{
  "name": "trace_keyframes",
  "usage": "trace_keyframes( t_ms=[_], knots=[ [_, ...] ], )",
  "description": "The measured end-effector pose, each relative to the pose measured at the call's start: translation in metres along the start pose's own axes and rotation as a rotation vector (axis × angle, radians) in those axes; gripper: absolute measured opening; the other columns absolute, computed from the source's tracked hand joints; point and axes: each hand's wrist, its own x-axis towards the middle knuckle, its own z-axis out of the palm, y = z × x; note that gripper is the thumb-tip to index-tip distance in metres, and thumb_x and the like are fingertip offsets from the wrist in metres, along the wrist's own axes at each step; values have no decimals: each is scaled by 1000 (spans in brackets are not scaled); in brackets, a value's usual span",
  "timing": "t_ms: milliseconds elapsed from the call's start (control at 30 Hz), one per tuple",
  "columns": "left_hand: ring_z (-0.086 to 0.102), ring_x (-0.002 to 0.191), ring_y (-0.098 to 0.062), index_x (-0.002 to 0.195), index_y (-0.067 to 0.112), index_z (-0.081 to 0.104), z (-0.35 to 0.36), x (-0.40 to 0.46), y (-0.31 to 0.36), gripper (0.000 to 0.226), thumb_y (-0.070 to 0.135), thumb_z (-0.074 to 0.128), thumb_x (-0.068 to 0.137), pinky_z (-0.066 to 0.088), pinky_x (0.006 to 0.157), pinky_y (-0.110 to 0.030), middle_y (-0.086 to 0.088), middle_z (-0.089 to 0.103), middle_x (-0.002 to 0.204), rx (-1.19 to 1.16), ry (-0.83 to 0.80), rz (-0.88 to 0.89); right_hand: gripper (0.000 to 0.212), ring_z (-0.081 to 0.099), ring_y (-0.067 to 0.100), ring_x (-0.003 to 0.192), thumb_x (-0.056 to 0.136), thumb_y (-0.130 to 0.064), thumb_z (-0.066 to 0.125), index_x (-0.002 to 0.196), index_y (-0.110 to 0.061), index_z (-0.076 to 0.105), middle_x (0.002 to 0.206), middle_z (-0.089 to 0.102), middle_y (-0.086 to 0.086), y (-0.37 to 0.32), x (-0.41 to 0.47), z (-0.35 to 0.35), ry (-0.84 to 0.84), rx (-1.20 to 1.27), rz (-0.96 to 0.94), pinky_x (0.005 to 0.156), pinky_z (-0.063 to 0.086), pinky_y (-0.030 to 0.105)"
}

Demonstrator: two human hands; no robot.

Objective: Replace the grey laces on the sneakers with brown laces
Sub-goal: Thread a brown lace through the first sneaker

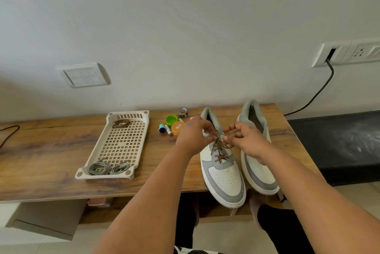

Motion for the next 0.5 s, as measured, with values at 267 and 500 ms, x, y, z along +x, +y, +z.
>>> trace_keyframes(
  t_ms=[267, 500],
  knots=[
    [54, 81, -8, 90, 24, 72, 9, -4, 4, 13, 21, 78, 79, 50, 76, -31, 11, 64, 95, 65, 13, -1, 8, 65, 11, 84, 91, -32, 67, 91, -25, 71, 83, 71, -8, 0, -4, 20, 260, -223, -82, 77, 53, 29],
    [52, 90, -10, 95, 25, 74, 10, -2, -1, 15, 27, 79, 81, 39, 72, -24, 10, 54, 96, 45, -11, -3, 15, 54, -9, 65, 85, -24, 75, 98, -17, 78, 74, 63, -13, 1, -14, 32, 342, -361, -157, 56, 39, 0]
  ],
)
